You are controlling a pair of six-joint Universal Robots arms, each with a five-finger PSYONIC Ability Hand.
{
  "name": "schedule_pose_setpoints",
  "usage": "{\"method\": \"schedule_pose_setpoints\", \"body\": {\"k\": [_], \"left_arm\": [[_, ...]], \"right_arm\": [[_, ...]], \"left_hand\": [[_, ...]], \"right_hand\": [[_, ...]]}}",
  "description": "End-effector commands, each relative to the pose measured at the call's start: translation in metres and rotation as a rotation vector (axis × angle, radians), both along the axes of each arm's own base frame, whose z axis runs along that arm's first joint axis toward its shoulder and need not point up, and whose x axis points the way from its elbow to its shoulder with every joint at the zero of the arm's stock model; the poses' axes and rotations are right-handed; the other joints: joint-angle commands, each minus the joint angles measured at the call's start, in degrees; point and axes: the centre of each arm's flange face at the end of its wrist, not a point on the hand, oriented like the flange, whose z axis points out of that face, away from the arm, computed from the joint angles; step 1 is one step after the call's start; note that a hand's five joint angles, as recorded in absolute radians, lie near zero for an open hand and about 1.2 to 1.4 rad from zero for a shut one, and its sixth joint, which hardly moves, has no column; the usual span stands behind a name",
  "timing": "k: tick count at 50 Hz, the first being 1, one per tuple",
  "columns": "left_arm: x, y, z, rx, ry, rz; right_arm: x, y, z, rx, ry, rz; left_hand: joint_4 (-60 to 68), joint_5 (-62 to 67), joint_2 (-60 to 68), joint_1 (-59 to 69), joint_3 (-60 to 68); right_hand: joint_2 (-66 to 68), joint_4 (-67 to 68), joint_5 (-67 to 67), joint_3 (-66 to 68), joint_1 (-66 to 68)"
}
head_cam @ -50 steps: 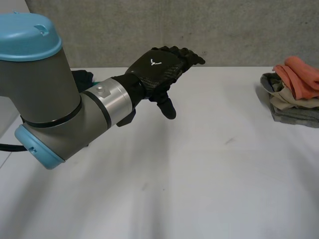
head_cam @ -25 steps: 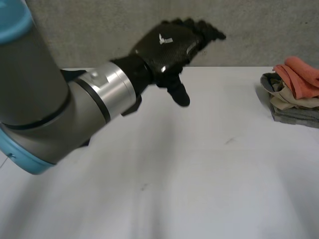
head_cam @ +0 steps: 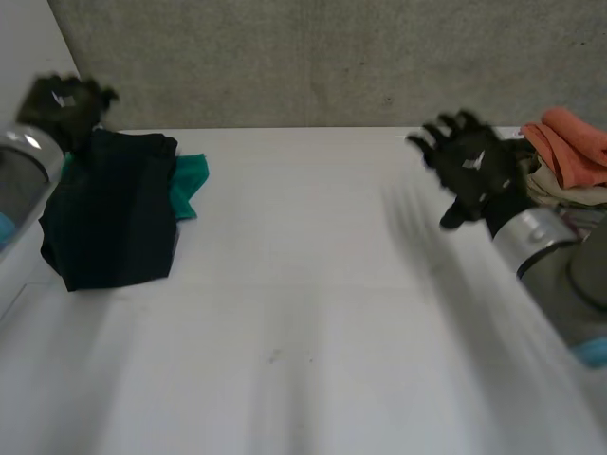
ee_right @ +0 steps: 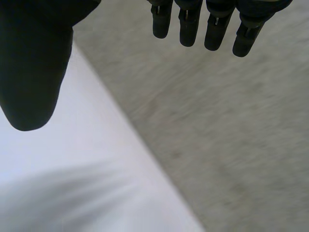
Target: Fold the laundry.
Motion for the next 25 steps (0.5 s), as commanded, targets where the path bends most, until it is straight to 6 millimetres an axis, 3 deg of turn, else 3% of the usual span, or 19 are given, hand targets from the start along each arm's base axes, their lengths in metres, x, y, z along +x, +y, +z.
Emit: {"method": "schedule_pose_setpoints", "body": {"k": [1, 5, 6, 9, 10, 12, 16, 17, 19, 20, 23, 24, 25], "left_arm": [[0.022, -0.046, -0.082, 0.094, -0.08, -0.132], [0.028, -0.063, -0.117, 0.124, -0.076, -0.14], [0.029, -0.068, -0.126, 0.13, -0.076, -0.135], [0.028, -0.072, -0.129, 0.123, -0.074, -0.136], [0.025, -0.072, -0.129, 0.12, -0.07, -0.141], [0.022, -0.071, -0.124, 0.11, -0.066, -0.143], [0.003, -0.063, -0.069, 0.002, -0.003, -0.15], [-0.007, -0.055, -0.043, -0.054, 0.051, -0.154], [-0.014, -0.047, -0.02, -0.11, 0.112, -0.162], [-0.022, -0.037, 0.004, -0.166, 0.181, -0.182], [-0.036, -0.017, 0.042, -0.242, 0.283, -0.231], [-0.046, 0.0, 0.067, -0.283, 0.352, -0.277], [-0.052, 0.009, 0.078, -0.299, 0.383, -0.301]], "right_arm": [[-0.008, 0.012, -0.03, 0.082, 0.087, -0.02], [-0.01, 0.018, -0.039, 0.114, 0.097, -0.021], [-0.01, 0.019, -0.04, 0.118, 0.098, -0.021], [-0.011, 0.021, -0.043, 0.127, 0.105, -0.022], [-0.011, 0.02, -0.043, 0.127, 0.106, -0.023], [-0.012, 0.02, -0.043, 0.128, 0.106, -0.026], [-0.02, 0.014, -0.043, 0.131, 0.105, -0.052], [-0.021, 0.014, -0.043, 0.13, 0.105, -0.057], [-0.022, 0.013, -0.044, 0.134, 0.101, -0.058], [-0.022, 0.013, -0.044, 0.135, 0.099, -0.058], [-0.022, 0.014, -0.043, 0.135, 0.097, -0.06], [-0.022, 0.014, -0.042, 0.132, 0.096, -0.06], [-0.023, 0.014, -0.041, 0.131, 0.094, -0.062]], "left_hand": [[0.2, -1.09, 0.02, 0.94, -0.49], [2.71, 1.42, 2.54, 3.46, 2.03], [9.72, 8.42, 9.54, 10.46, 9.03], [38.61, 37.32, 38.43, 39.36, 37.92], [63.87, 62.57, 63.69, 64.61, 63.18], [68.3, 67.01, 68.13, 69.05, 67.62], [68.3, 67.01, 68.13, 69.05, 67.62], [68.3, 67.01, 68.13, 69.05, 67.62], [68.3, 67.01, 68.13, 69.05, 67.62], [68.3, 67.01, 68.13, 69.05, 67.62], [68.3, 67.01, 68.13, 69.05, 67.62], [68.3, 67.01, 68.13, 69.05, 67.62], [68.3, 67.01, 68.13, 69.05, 67.62]], "right_hand": [[-2.14, -2.37, -2.7, -2.13, -2.85], [-2.14, -2.37, -2.7, -2.13, -2.85], [-2.14, -2.37, -2.7, -2.13, -2.85], [-2.14, -2.37, -2.7, -2.13, -2.85], [-2.14, -2.37, -2.7, -2.13, -2.85], [-2.14, -2.37, -2.7, -2.13, -2.85], [-2.14, -2.37, -2.7, -2.13, -2.85], [-2.14, -2.37, -2.7, -2.13, -2.85], [-2.14, -2.37, -2.7, -2.13, -2.85], [-2.14, -2.37, -2.7, -2.13, -2.85], [-2.14, -2.37, -2.7, -2.13, -2.85], [-2.14, -2.37, -2.7, -2.13, -2.85], [-2.14, -2.37, -2.7, -2.13, -2.85]]}}
